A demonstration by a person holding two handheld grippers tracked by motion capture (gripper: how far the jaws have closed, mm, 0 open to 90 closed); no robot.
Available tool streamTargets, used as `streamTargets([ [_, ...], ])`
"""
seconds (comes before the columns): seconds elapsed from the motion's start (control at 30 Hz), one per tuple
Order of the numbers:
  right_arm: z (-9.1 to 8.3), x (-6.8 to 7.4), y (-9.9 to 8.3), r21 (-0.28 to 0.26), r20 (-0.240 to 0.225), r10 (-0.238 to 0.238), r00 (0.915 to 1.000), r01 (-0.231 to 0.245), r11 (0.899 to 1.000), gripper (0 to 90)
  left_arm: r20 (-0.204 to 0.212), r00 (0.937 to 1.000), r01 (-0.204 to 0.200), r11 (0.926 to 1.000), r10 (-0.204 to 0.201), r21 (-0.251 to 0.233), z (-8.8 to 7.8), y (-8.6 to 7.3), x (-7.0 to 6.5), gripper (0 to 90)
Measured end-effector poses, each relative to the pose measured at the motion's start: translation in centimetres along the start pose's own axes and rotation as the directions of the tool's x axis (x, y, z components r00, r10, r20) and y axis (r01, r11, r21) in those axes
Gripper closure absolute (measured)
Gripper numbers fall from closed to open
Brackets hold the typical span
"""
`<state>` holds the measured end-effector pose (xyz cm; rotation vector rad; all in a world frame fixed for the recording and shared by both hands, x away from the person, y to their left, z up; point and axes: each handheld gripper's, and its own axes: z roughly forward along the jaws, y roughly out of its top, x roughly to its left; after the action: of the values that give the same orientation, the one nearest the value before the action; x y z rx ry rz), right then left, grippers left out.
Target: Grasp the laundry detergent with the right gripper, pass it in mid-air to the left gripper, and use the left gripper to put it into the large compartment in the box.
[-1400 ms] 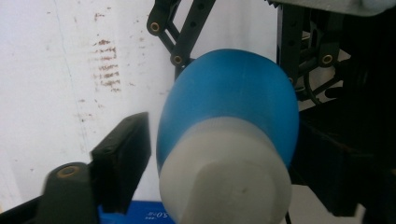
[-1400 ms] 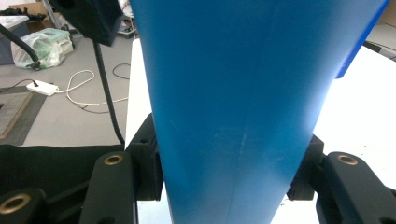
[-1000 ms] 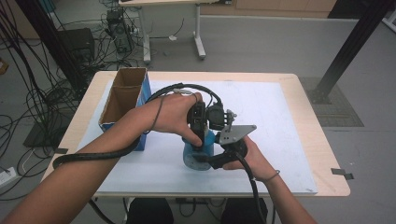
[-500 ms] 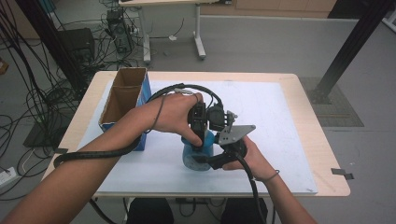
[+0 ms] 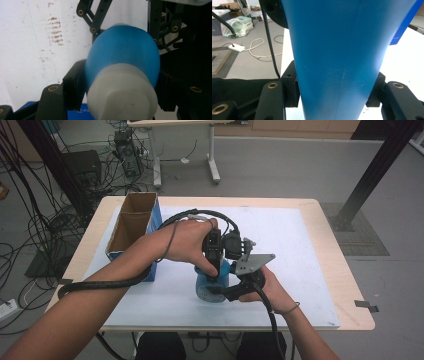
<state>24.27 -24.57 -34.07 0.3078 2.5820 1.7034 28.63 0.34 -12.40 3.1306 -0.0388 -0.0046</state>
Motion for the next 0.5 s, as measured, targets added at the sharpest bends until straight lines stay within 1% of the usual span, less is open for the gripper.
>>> streamTargets([
  [0.5, -0.04, 0.06, -0.1, -0.005, 0.002, -0.001, 1.0, 0.001, 1.0, 43.3, -0.001, 1.0, 0.004, 1.0, -0.004, 0.0, -0.04, 0.03, -0.06, 36.6],
])
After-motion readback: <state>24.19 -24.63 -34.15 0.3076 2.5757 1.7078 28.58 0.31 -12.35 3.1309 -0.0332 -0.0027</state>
